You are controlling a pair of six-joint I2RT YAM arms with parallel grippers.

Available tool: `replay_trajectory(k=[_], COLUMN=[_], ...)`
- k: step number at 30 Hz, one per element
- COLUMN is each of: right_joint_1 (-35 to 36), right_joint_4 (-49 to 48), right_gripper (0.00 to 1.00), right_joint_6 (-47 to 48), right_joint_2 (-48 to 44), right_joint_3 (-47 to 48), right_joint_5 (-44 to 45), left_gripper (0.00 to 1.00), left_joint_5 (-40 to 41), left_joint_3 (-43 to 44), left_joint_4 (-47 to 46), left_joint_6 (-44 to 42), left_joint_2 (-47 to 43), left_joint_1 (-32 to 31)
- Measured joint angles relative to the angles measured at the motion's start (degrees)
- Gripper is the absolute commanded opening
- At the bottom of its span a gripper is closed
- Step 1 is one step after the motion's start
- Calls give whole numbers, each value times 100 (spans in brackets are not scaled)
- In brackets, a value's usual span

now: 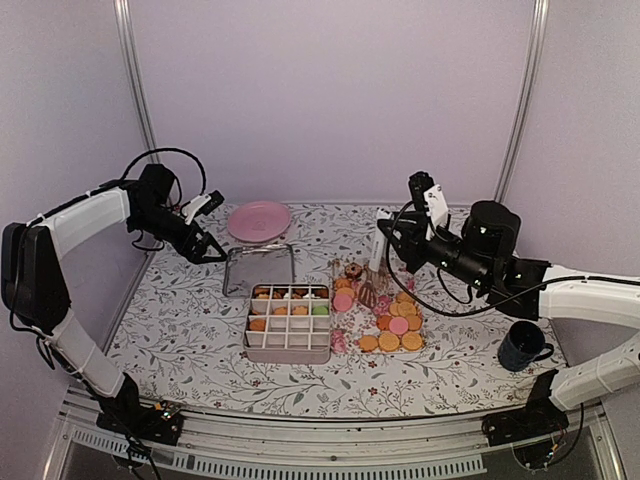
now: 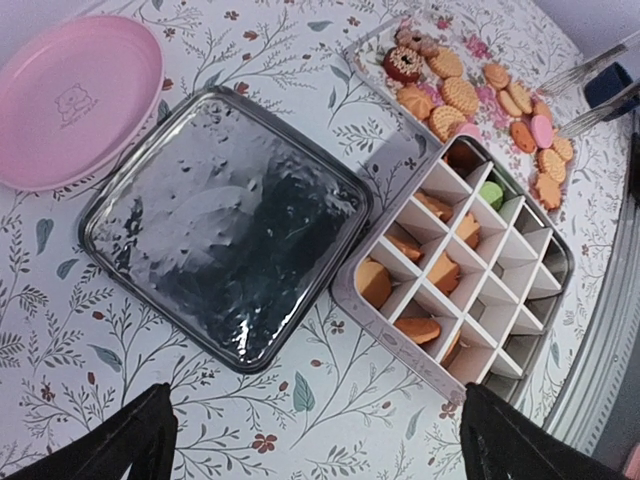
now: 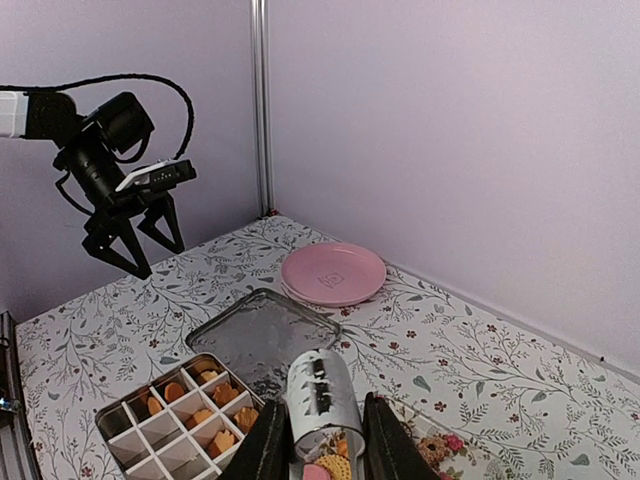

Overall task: Pack the cookies
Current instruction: Adjust the fake cookies on the plate.

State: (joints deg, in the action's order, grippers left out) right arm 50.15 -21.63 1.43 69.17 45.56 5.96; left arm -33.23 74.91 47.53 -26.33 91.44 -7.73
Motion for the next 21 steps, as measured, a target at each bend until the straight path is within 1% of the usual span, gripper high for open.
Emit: replay_trajectory(k=[7, 13, 21], right_joint_1=[-46, -81, -210], right_joint_4=[426, 817, 881], right_gripper=[25, 25, 25], right_joint_6=[20, 28, 31], right_joint_2=[-96, -505, -649], right_joint_3=[-201, -479, -568], right_joint_5=[181, 345, 422], left_gripper=[99, 99, 99], left_joint_5=[-42, -68, -68], left_joint_3=[0, 7, 11], left_joint_4=[13, 15, 20], left_joint_6=[2, 2, 7], left_joint_2=[20, 50, 90], left_joint_1=[-2, -2, -2])
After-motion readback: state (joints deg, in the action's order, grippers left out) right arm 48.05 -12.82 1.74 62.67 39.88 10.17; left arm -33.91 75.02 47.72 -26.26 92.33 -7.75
